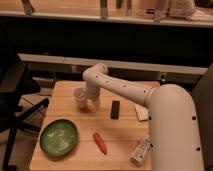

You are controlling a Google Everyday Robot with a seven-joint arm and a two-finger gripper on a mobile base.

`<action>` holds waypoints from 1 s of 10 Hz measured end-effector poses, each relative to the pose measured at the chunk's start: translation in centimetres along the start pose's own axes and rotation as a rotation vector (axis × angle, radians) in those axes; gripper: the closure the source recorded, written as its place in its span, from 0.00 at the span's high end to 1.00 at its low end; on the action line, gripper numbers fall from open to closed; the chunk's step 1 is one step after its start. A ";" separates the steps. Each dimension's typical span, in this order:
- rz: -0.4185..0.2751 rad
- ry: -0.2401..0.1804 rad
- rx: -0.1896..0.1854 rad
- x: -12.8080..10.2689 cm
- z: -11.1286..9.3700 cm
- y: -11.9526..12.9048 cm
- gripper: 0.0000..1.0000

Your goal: Place the ceramic cup in the ceramic bowl

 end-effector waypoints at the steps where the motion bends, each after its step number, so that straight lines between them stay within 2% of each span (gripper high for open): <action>1: -0.002 -0.001 -0.001 0.0 0.1 0.0 0.41; 2: -0.005 -0.001 -0.002 -0.1 0.1 0.0 0.33; 4: -0.013 -0.001 -0.005 -0.2 0.2 -0.1 0.09; 5: -0.019 -0.001 -0.005 -0.4 0.1 0.0 0.04; 6: -0.028 0.000 -0.007 -0.9 -0.3 0.0 0.00; 8: -0.038 0.003 -0.013 -1.7 -2.1 -0.3 0.00; 10: -0.072 0.005 -0.024 -2.9 -2.5 -1.0 0.00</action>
